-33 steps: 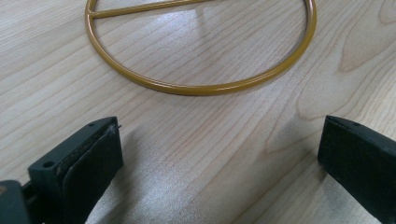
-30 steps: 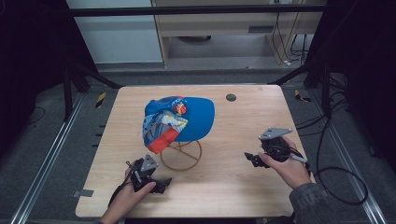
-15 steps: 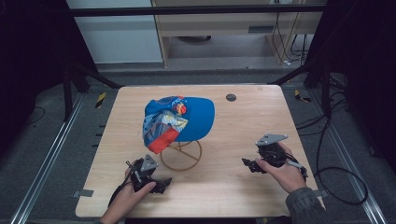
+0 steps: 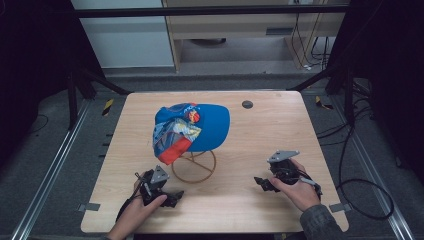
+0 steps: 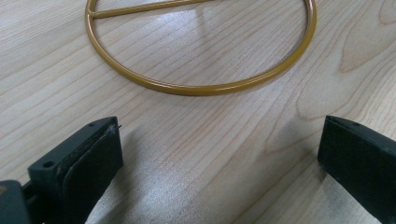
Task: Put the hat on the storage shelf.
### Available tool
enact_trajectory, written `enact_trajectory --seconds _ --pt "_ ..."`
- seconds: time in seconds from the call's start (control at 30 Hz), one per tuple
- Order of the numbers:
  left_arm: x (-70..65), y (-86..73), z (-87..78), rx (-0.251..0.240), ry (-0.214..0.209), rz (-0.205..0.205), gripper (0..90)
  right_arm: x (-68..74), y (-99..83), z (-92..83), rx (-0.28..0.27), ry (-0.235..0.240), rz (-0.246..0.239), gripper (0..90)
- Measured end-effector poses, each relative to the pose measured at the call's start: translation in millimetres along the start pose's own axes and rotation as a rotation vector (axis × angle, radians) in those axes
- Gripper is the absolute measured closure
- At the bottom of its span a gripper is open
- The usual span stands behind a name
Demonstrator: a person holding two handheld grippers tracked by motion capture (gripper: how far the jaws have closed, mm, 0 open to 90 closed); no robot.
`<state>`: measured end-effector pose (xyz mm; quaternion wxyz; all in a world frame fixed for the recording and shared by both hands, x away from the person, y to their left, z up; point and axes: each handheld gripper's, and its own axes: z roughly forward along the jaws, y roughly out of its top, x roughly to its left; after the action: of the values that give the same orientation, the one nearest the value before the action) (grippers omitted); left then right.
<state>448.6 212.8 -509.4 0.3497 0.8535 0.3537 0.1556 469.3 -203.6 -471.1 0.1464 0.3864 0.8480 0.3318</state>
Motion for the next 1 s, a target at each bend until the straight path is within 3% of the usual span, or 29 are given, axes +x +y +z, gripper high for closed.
enact_trajectory --seconds 0.33,0.57,0.77,1.0 --pt "0.0 0.0 0.1 -0.001 0.0 0.0 0.0 4.2 -4.5 19.7 0.013 -0.009 0.031 14.5" --pt "0.0 0.0 0.0 0.0 0.0 0.0 0.0 2.2 -4.2 33.5 0.013 -0.056 0.07 11.0" --pt "-0.1 0.0 0.1 -0.001 0.0 -0.001 0.0 1.0 -6.9 40.0 -0.025 -0.105 0.119 9.6" --pt "0.0 0.0 0.0 0.0 0.0 0.0 0.0 3.1 -10.5 43.9 -0.068 -0.151 0.134 6.3"
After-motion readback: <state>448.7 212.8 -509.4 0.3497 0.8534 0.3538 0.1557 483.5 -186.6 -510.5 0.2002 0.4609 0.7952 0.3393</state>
